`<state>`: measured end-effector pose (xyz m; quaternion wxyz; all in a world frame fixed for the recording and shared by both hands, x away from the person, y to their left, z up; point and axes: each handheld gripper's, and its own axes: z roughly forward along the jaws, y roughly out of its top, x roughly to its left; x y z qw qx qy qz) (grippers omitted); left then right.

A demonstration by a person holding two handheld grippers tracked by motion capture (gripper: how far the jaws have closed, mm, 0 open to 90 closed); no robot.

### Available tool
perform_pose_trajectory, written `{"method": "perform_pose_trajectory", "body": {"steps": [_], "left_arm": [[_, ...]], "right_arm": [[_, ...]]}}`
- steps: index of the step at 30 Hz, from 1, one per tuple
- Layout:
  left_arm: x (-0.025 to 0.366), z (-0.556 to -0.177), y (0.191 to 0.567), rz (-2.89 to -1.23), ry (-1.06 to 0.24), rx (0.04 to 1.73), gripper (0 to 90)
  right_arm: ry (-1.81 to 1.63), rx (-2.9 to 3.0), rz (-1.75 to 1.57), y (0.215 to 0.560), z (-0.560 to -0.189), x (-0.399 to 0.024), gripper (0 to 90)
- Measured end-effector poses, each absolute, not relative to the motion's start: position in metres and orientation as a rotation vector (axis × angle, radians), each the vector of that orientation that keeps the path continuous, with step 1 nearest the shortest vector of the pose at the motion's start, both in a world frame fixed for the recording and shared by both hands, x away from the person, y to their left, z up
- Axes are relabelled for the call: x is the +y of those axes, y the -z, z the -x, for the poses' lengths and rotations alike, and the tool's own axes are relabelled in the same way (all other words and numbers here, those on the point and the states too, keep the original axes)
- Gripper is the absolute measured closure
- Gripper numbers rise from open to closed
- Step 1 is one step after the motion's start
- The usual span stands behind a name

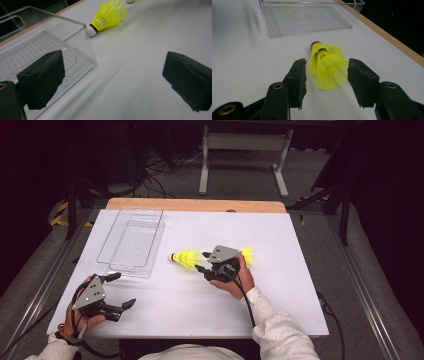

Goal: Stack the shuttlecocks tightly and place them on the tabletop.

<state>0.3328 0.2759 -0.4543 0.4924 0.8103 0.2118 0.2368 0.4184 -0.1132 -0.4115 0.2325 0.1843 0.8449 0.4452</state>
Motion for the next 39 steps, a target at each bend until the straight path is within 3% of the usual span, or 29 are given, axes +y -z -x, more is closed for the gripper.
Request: {"method": "perform_pose_trajectory", "body": {"steps": [7, 14, 16, 20, 39], "left_arm": [[0.275, -0.333, 0.454, -1.973, -0.576, 0.511, 5.5], [0.275, -0.332, 0.454, -1.977, -0.576, 0.51, 5.5], [0.274, -0.333, 0.454, -1.979, -0.574, 0.507, 5.5], [0.274, -0.333, 0.455, -1.977, -0.566, 0.51, 5.5], [0.273, -0.332, 0.455, -1.985, -0.557, 0.504, 5.6]], "right_arm": [[-1.217, 2.296, -0.498, 0.407, -0.412, -0.12, 43.7], [-1.244, 2.216, -0.539, 0.397, -0.403, -0.138, 30.6], [-1.233, 2.183, -0.563, 0.394, -0.4, -0.144, 23.3], [-1.239, 2.132, -0.594, 0.391, -0.395, -0.156, 19.5], [-1.131, 2.017, -0.721, 0.393, -0.374, -0.224, 17.6]]}}
